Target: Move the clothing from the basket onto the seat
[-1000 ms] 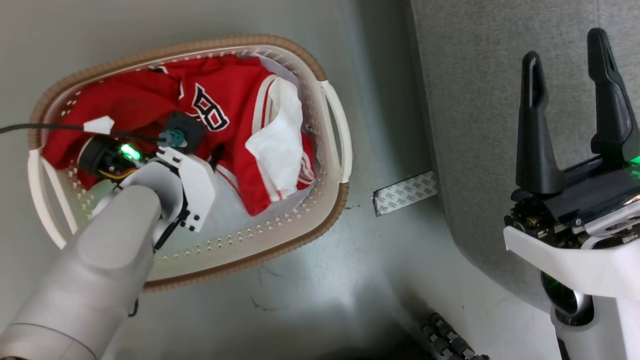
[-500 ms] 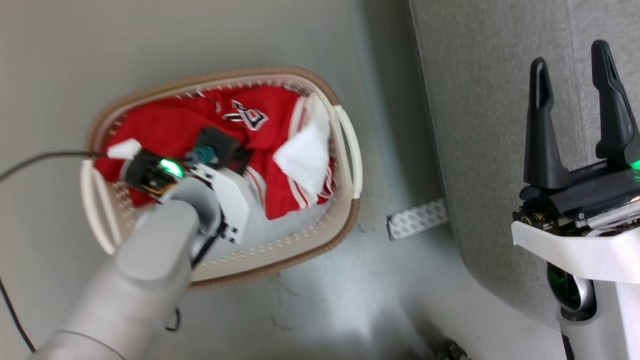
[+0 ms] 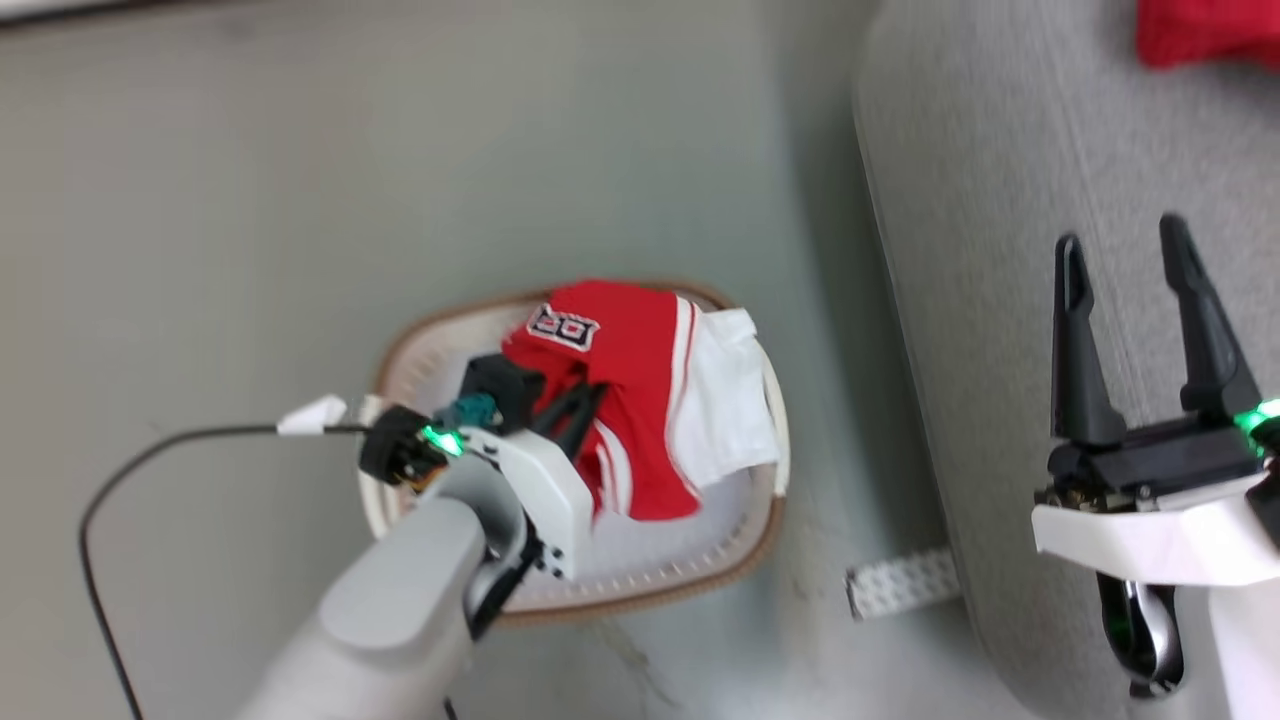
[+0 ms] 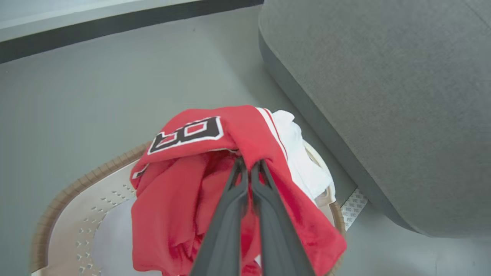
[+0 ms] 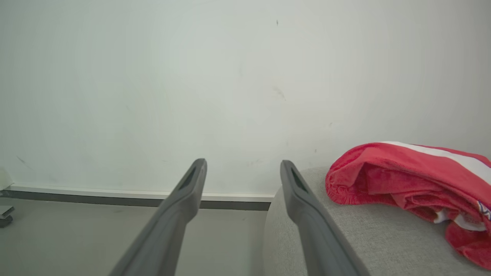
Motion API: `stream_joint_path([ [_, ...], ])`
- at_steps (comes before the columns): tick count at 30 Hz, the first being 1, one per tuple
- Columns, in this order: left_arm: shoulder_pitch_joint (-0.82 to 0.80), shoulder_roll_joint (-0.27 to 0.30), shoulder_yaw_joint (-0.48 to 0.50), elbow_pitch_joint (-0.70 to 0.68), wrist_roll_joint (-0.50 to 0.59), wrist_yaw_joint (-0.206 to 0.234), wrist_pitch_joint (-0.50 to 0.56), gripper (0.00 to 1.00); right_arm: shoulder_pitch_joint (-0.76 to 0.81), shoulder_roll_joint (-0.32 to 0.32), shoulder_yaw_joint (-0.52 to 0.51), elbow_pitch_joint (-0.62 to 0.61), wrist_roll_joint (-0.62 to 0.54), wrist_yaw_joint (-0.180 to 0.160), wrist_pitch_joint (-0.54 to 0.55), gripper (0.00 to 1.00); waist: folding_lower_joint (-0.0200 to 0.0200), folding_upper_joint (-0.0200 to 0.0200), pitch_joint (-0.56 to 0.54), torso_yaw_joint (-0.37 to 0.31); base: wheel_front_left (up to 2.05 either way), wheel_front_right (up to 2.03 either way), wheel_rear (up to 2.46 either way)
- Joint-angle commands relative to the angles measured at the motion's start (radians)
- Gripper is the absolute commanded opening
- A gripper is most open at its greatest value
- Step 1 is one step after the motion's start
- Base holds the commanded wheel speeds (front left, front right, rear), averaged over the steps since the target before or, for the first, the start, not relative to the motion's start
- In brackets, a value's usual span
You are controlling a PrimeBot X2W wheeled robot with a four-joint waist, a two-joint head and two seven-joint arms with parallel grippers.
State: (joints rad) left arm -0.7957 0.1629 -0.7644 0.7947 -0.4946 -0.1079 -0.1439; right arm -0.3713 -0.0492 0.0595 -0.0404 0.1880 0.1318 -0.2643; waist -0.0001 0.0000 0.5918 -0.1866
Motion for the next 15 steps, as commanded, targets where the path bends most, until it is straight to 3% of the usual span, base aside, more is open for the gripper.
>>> stream_joint_path([
  [1, 0.028, -0.013, 0.001, -0.010, -0.012, 0.003, -0.012, 0.00, 0.025, -0.002, -0.009, 0.012, -0.003, -0.002, 0.000, 1.00, 0.0001, 0.0000, -0.119, 0.074, 0.00, 0.00, 0.00],
  [9, 0.109, -0.047, 0.005, -0.084, -0.060, 0.023, -0.028, 0.00, 0.111, -0.002, -0.037, 0.076, -0.027, -0.002, 0.000, 1.00, 0.0001, 0.0000, -0.311, 0.153, 0.00, 0.00, 0.00],
  [15, 0.156, -0.048, 0.018, -0.184, -0.082, 0.060, -0.013, 0.00, 0.191, -0.002, -0.052, 0.128, -0.049, -0.002, 0.000, 1.00, 0.0001, 0.0000, -0.449, 0.202, 0.00, 0.00, 0.00],
])
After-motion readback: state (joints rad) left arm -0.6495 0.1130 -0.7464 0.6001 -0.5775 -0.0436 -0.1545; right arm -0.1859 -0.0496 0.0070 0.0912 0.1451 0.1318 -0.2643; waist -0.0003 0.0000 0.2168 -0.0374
